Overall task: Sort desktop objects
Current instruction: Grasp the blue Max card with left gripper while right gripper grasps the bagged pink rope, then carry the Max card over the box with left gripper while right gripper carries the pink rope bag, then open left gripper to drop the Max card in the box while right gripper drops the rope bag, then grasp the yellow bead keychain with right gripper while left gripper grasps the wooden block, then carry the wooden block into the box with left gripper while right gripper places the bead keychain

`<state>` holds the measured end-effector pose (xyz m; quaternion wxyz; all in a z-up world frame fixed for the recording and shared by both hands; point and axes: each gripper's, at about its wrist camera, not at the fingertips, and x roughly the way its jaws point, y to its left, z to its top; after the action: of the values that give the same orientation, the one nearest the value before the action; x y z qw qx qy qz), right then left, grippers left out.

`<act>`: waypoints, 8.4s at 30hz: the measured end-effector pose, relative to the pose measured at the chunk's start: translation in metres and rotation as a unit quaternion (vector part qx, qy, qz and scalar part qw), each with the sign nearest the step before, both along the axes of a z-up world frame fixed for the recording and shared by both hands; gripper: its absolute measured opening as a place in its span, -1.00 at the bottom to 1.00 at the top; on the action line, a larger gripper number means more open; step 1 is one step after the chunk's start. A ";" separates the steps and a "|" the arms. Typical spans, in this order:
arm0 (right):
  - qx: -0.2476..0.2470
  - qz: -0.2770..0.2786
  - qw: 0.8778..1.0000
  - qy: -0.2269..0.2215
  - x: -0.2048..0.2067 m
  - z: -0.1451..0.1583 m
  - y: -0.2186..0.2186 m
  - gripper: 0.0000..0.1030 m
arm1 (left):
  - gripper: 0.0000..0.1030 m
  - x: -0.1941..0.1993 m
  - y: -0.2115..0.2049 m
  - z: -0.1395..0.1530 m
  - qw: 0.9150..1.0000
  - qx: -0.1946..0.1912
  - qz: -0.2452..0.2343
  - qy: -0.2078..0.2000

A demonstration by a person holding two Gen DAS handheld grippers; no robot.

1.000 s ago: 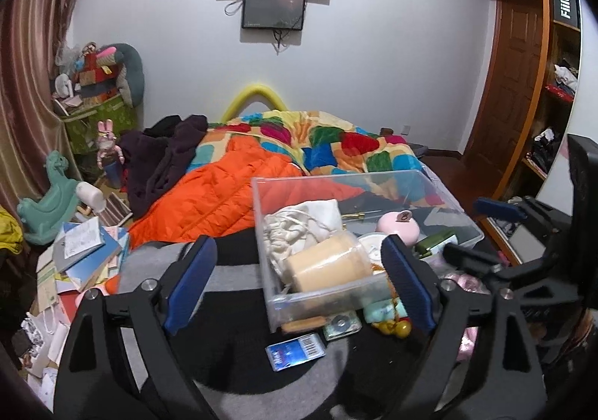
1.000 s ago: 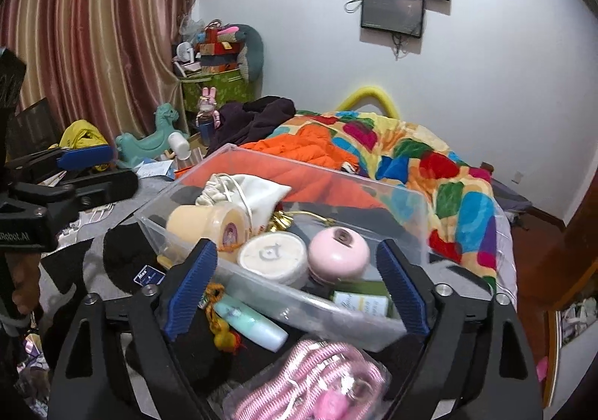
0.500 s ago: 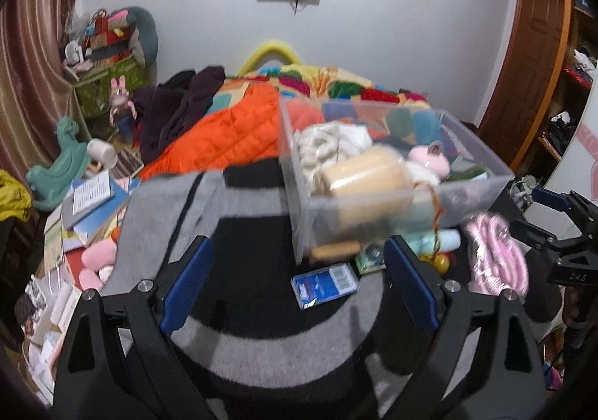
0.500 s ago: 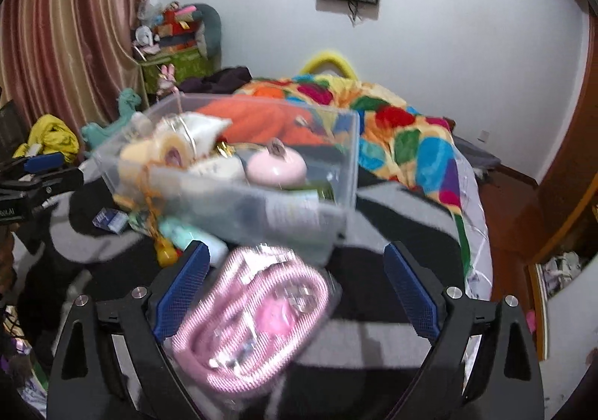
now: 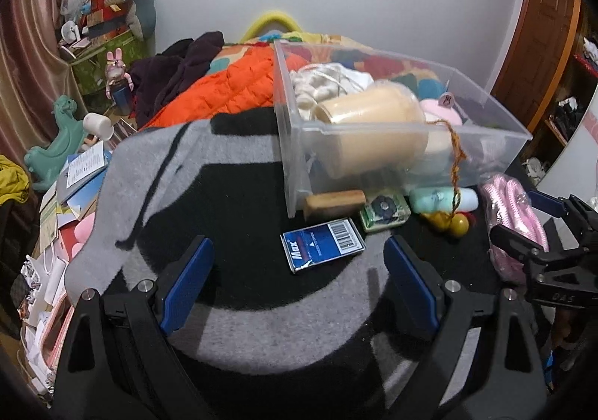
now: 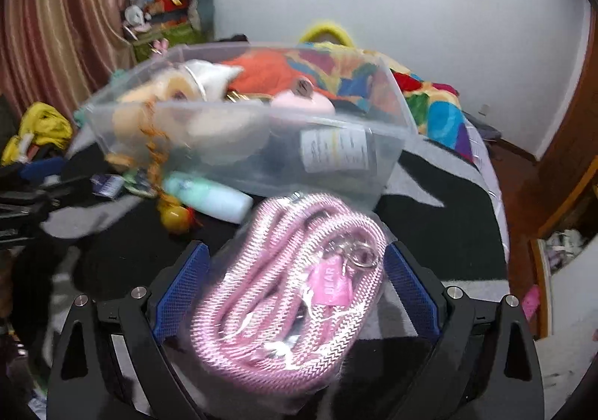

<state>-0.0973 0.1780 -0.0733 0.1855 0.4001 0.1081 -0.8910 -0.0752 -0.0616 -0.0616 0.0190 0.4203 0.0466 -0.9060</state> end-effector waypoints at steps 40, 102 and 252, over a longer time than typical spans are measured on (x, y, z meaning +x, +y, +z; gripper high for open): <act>-0.128 -0.013 0.991 -0.038 -0.002 0.000 0.064 0.15 | -0.08 0.004 0.002 -0.011 1.000 0.001 0.016 -0.008; -0.113 0.090 0.989 0.045 -0.076 0.066 -0.020 0.14 | -0.08 -0.042 -0.002 0.071 0.993 0.047 -0.034 0.100; -0.187 0.119 0.975 0.023 -0.013 0.067 -0.005 -0.66 | -0.23 0.006 0.025 0.067 0.994 0.062 -0.027 0.085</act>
<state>-0.1100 0.1733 -0.0062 0.3591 0.3222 -0.0098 -0.8759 -0.0697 -0.0371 0.0051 -0.0352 0.3428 0.0929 -0.9341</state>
